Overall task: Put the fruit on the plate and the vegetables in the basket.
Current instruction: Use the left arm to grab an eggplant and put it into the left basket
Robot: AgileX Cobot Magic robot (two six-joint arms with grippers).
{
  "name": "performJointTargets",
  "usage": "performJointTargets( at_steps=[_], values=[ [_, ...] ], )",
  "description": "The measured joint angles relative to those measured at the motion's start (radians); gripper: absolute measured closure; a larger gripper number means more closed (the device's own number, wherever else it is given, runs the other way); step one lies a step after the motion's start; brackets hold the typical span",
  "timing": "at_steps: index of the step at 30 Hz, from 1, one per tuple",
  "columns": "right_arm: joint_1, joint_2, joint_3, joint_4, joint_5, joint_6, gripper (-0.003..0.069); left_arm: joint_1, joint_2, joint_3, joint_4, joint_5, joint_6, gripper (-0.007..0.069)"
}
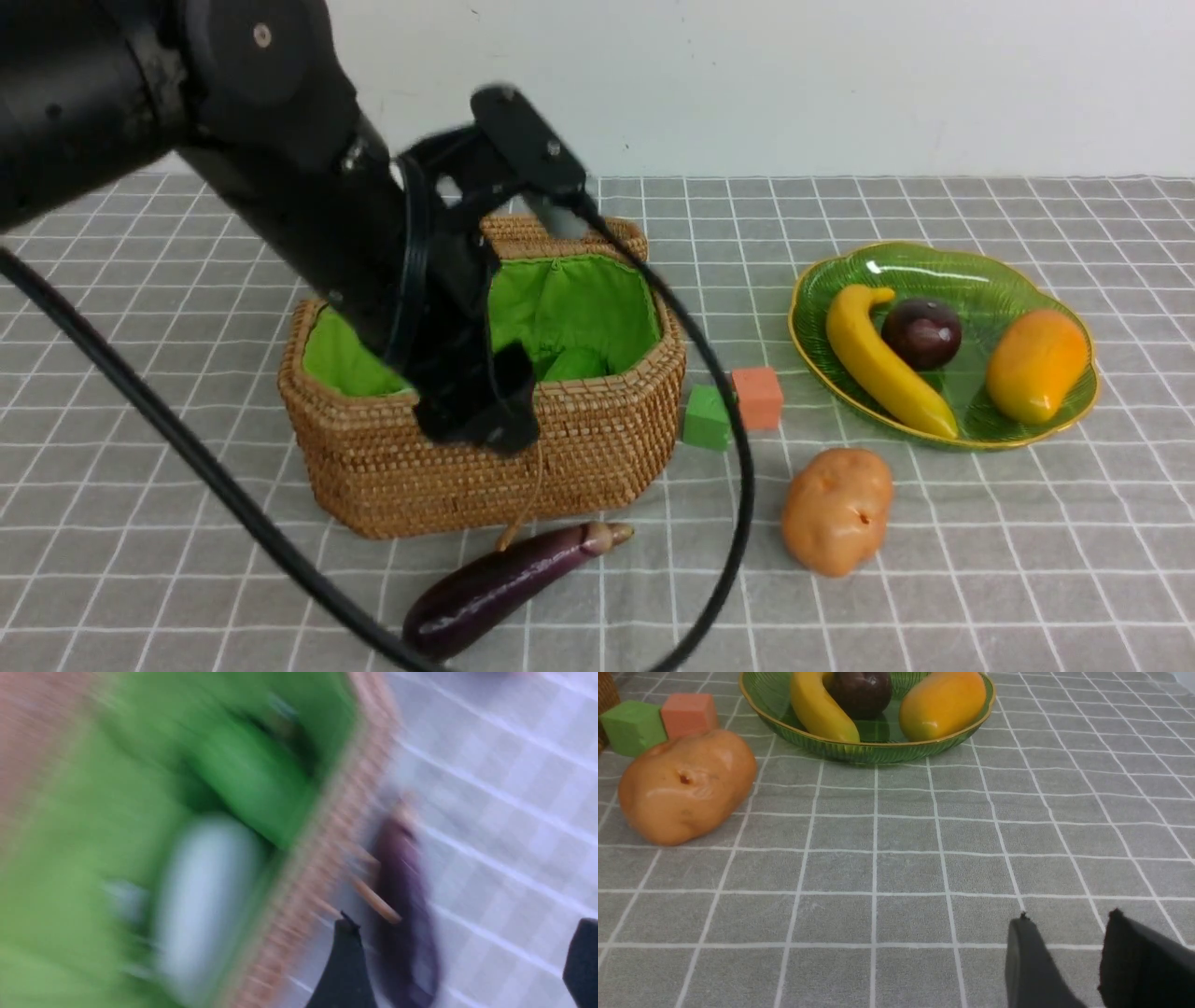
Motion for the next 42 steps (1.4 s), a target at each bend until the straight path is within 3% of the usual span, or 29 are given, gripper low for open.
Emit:
performJointTargets(
  at_steps=[9, 20, 24, 28, 37, 42],
  values=[
    [0.0, 0.0, 0.0, 0.0, 0.0, 0.0, 0.0419, 0.0, 0.009, 0.294, 0.051, -0.216, -0.063, 0.0065],
    [0.0, 0.0, 0.0, 0.0, 0.0, 0.0, 0.0419, 0.0, 0.183, 0.336, 0.017, -0.272, -0.066, 0.0068],
    [0.0, 0.0, 0.0, 0.0, 0.0, 0.0, 0.0419, 0.0, 0.211, 0.333, 0.012, -0.289, -0.034, 0.0116],
    [0.0, 0.0, 0.0, 0.0, 0.0, 0.0, 0.0419, 0.0, 0.206, 0.325, 0.012, -0.254, -0.016, 0.0224],
    [0.0, 0.0, 0.0, 0.0, 0.0, 0.0, 0.0419, 0.0, 0.096, 0.21, 0.022, -0.012, 0.095, 0.0228],
    [0.0, 0.0, 0.0, 0.0, 0.0, 0.0, 0.0419, 0.0, 0.001, 0.112, 0.09, 0.075, 0.135, 0.0228]
  ],
)
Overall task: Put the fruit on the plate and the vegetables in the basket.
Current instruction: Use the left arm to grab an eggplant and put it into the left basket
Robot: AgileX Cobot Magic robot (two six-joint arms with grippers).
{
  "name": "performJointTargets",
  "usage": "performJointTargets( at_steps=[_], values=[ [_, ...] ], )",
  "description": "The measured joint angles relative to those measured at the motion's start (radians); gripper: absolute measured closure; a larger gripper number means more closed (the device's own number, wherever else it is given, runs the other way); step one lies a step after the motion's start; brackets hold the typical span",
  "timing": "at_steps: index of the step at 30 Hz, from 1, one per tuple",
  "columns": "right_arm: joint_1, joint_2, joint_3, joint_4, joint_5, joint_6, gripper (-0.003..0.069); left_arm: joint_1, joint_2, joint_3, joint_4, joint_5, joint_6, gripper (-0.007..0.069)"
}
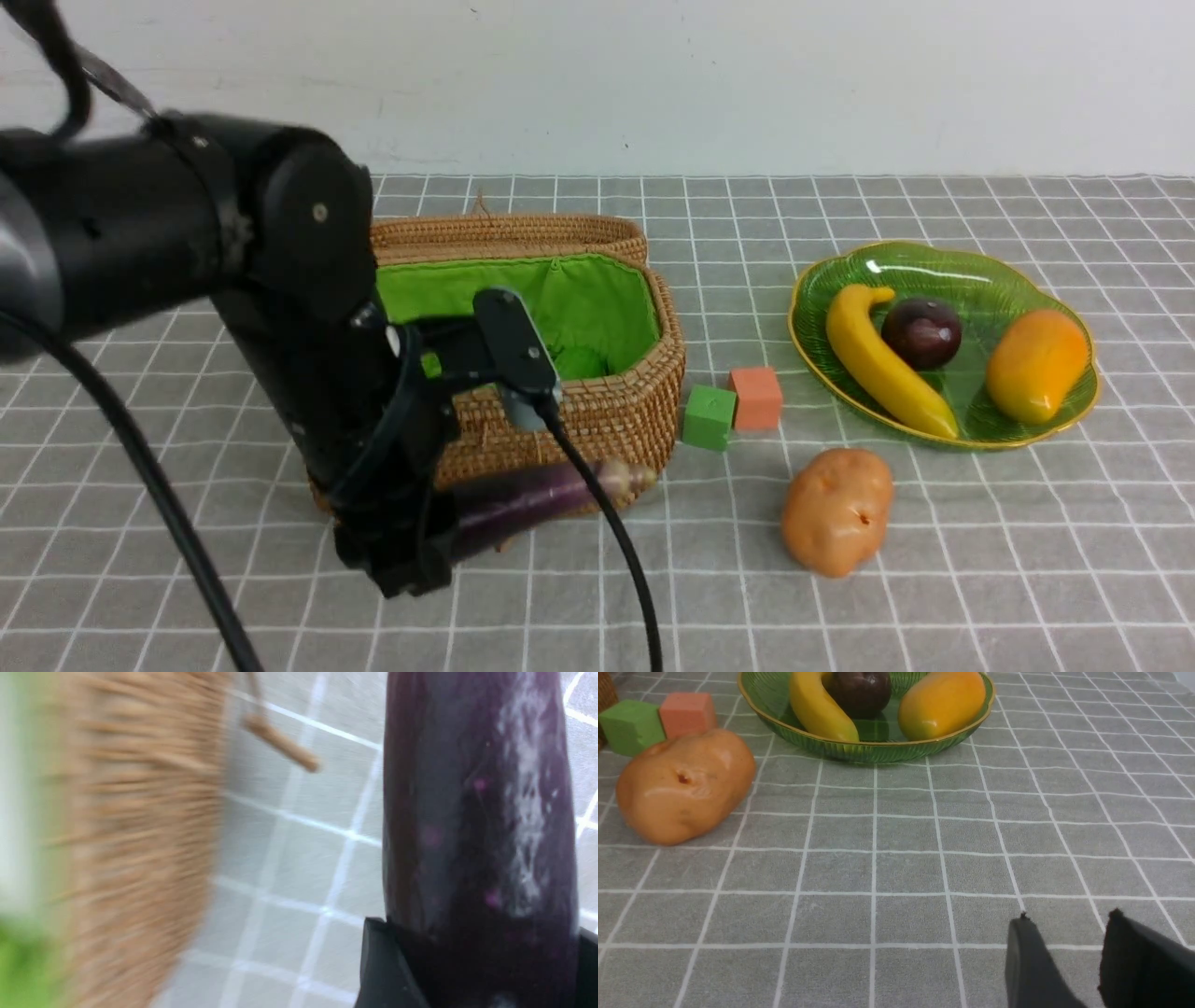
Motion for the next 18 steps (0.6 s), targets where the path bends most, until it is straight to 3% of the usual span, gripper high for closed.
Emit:
performJointTargets(
  at_steps=[3, 8, 14, 18],
  values=[
    [0.0, 0.0, 0.0, 0.0, 0.0, 0.0, 0.0419, 0.0, -0.03, -0.064, 0.083, -0.037, 0.002, 0.0228],
    [0.0, 0.0, 0.0, 0.0, 0.0, 0.0, 0.0419, 0.0, -0.026, -0.107, 0.271, -0.315, -0.125, 0.0228],
    [0.0, 0.0, 0.0, 0.0, 0.0, 0.0, 0.0419, 0.0, 0.074, -0.11, 0.431, -0.421, -0.264, 0.0228],
    [0.0, 0.0, 0.0, 0.0, 0.0, 0.0, 0.0419, 0.0, 0.176, -0.11, 0.548, -0.438, -0.419, 0.0209]
  ],
)
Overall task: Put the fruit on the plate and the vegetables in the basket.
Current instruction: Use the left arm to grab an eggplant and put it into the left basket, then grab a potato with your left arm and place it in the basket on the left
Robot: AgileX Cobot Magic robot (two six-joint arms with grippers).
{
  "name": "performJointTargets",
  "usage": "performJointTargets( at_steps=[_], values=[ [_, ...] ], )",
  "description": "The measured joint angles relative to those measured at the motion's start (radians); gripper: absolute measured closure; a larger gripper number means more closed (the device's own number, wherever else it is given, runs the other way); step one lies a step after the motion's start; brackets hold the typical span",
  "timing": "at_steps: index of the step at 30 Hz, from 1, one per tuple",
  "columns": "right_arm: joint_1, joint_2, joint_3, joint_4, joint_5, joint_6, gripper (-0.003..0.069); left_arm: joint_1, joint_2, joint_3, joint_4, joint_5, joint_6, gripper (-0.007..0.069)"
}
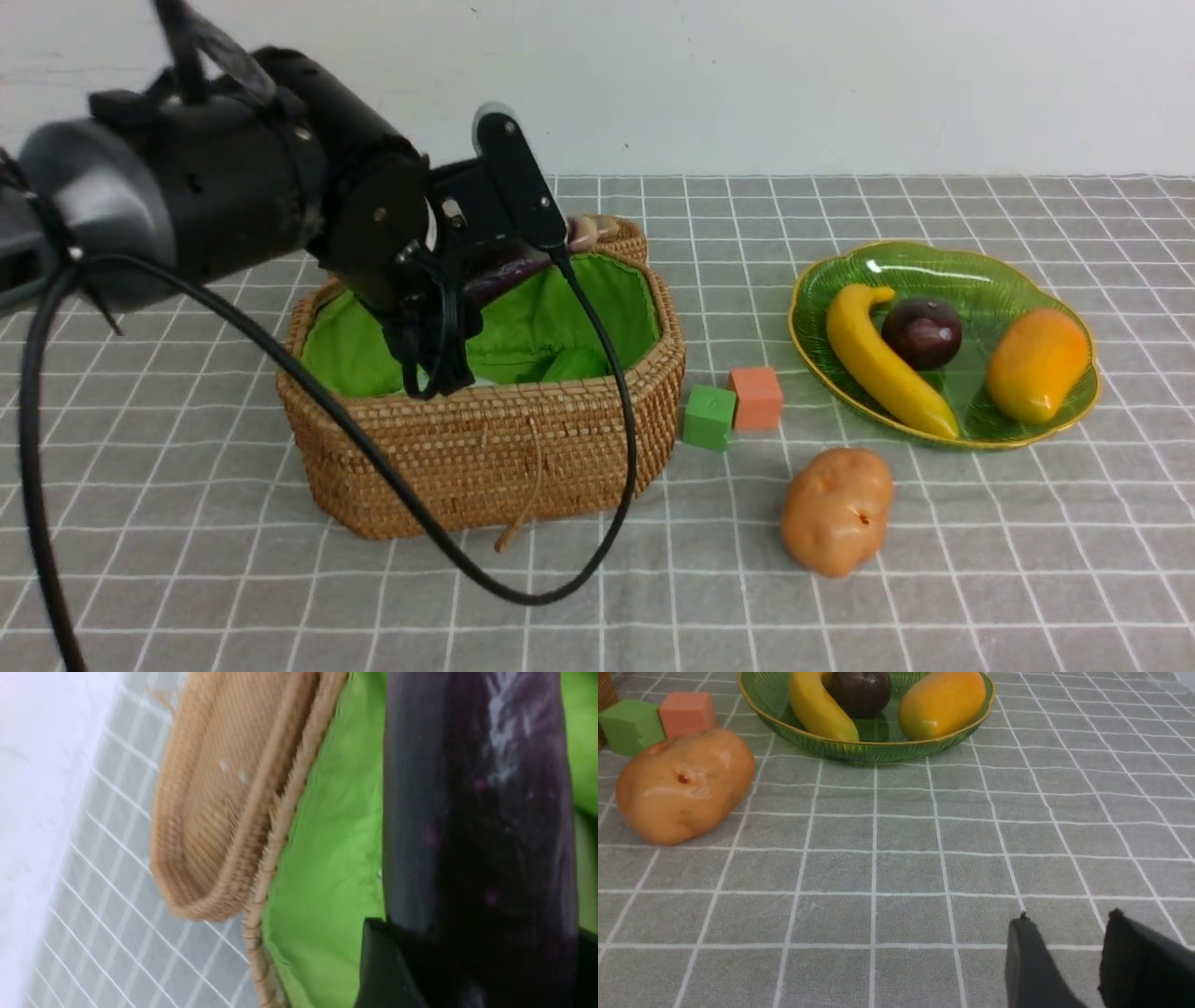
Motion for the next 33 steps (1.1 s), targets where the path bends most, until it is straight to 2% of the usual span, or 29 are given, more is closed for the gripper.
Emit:
performJointTargets(
  at_steps=[2, 4, 7, 10, 14, 16, 17, 18, 21, 23, 25, 30, 33],
  values=[
    [0.0, 0.0, 0.0, 0.0, 0.0, 0.0, 0.0419, 0.001, 0.015, 0.0, 0.016, -0.001, -0.042, 0.0161],
    [0.0, 0.0, 0.0, 0.0, 0.0, 0.0, 0.0419, 0.001, 0.023, 0.0, 0.025, -0.003, -0.095, 0.0025],
    [0.0, 0.0, 0.0, 0.0, 0.0, 0.0, 0.0419, 0.001, 0.023, 0.0, 0.019, 0.005, -0.112, -0.0033],
    [0.0, 0.0, 0.0, 0.0, 0.0, 0.0, 0.0419, 0.001, 0.023, 0.0, -0.01, 0.038, -0.121, -0.0036],
    [0.0, 0.0, 0.0, 0.0, 0.0, 0.0, 0.0419, 0.002, 0.01, -0.002, -0.093, 0.067, -0.159, -0.0003],
    [0.0, 0.0, 0.0, 0.0, 0.0, 0.0, 0.0419, -0.012, -0.013, -0.002, -0.243, 0.076, -0.213, 0.0036],
    [0.0, 0.0, 0.0, 0.0, 0.0, 0.0, 0.0419, -0.015, -0.013, -0.002, -0.254, 0.076, -0.218, 0.004],
    [0.0, 0.0, 0.0, 0.0, 0.0, 0.0, 0.0419, -0.043, -0.023, -0.003, -0.358, 0.059, -0.258, 0.006],
    [0.0, 0.0, 0.0, 0.0, 0.0, 0.0, 0.0419, -0.108, -0.018, -0.029, -0.514, 0.063, -0.3, 0.0076],
    [0.0, 0.0, 0.0, 0.0, 0.0, 0.0, 0.0419, -0.151, -0.002, -0.06, -0.528, 0.084, -0.315, 0.0076],
    [0.0, 0.0, 0.0, 0.0, 0.0, 0.0, 0.0419, -0.192, 0.019, -0.106, -0.491, 0.106, -0.376, 0.0074],
    [0.002, 0.0, 0.0, 0.0, 0.0, 0.0, 0.0419, -0.209, 0.042, -0.214, -0.256, 0.192, -0.601, 0.0071],
    [0.003, 0.0, 0.0, 0.0, 0.0, 0.0, 0.0419, -0.215, 0.042, -0.269, -0.202, 0.271, -0.644, 0.0071]
  ],
)
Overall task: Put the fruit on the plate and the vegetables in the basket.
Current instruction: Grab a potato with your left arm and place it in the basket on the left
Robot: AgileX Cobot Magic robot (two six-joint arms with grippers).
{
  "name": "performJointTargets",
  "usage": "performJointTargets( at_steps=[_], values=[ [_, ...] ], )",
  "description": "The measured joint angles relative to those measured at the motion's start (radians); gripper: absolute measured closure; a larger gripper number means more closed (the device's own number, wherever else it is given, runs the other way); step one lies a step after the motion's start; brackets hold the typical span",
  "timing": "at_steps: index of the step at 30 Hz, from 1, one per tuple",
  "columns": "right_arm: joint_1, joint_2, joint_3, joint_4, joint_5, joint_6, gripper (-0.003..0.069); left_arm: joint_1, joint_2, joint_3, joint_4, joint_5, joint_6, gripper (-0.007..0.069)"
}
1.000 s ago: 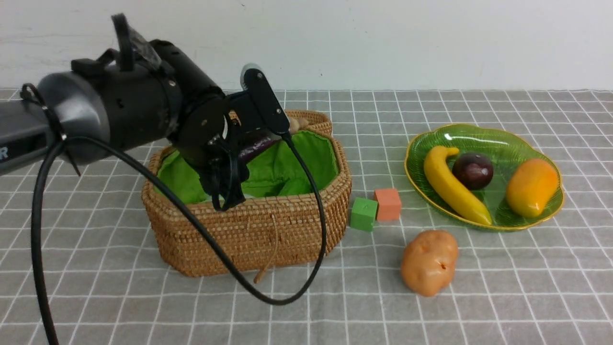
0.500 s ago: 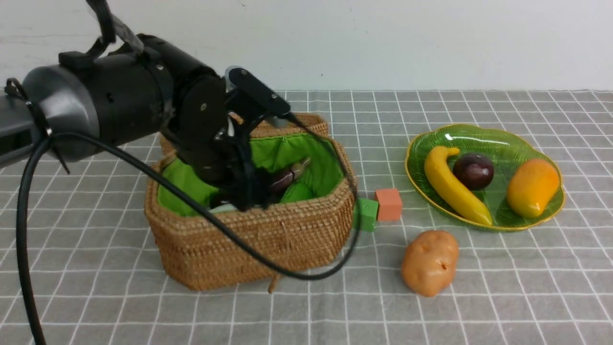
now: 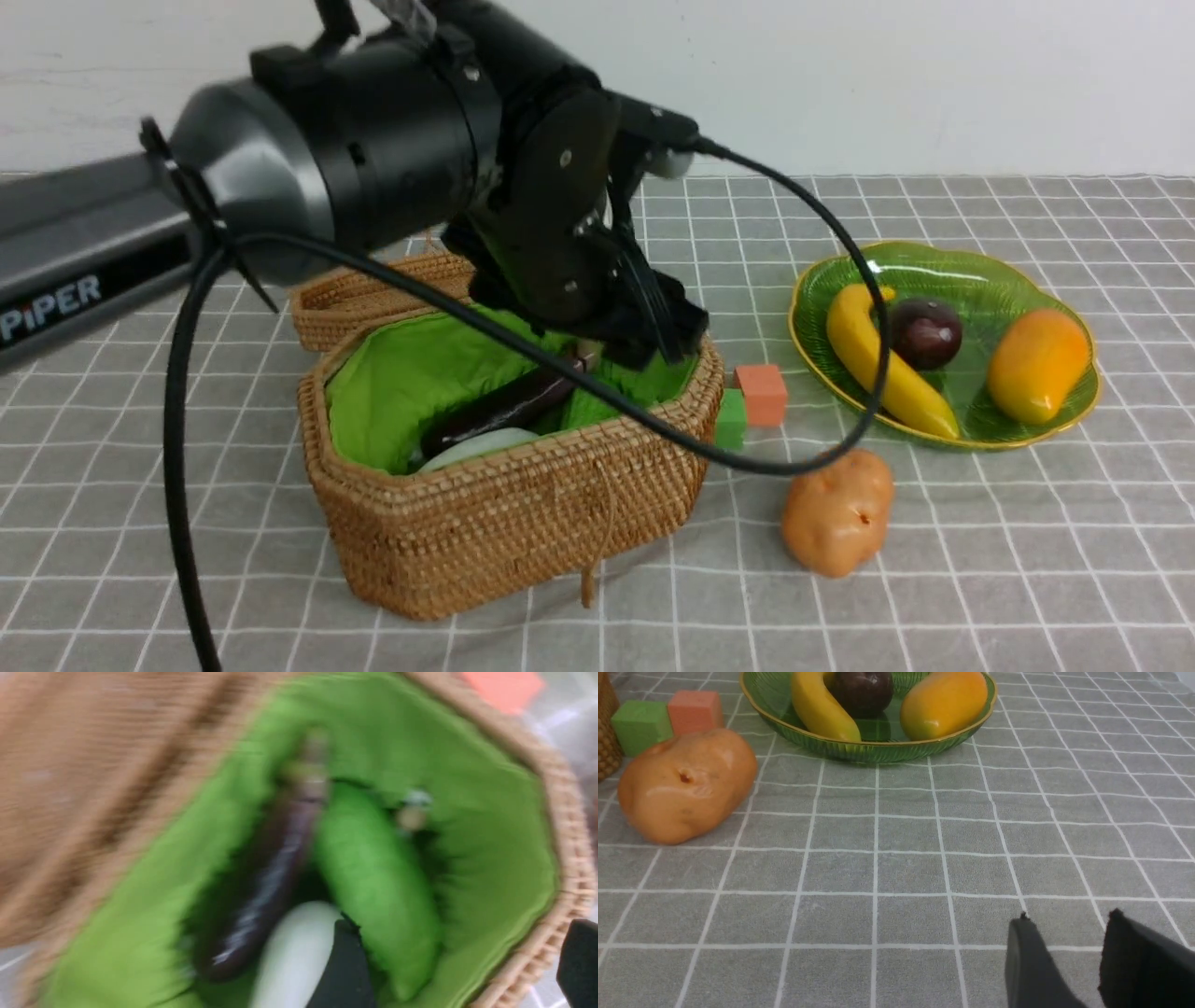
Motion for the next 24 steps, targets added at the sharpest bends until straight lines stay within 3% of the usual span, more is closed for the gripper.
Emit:
performJointTargets(
  at_steps=[8, 15, 24],
  values=[
    [0.0, 0.0, 0.0, 0.0, 0.0, 0.0, 0.0419, -0.165, 0.07, -0.165, -0.095, 0.03, -0.007, 0.0071],
    [0.0, 0.0, 0.0, 0.0, 0.0, 0.0, 0.0419, -0.239, 0.377, -0.284, -0.121, -0.092, -0.018, 0.0069],
    [0.0, 0.0, 0.0, 0.0, 0.0, 0.0, 0.0419, -0.239, 0.51, -0.382, 0.034, -0.065, -0.141, 0.0068]
  ],
)
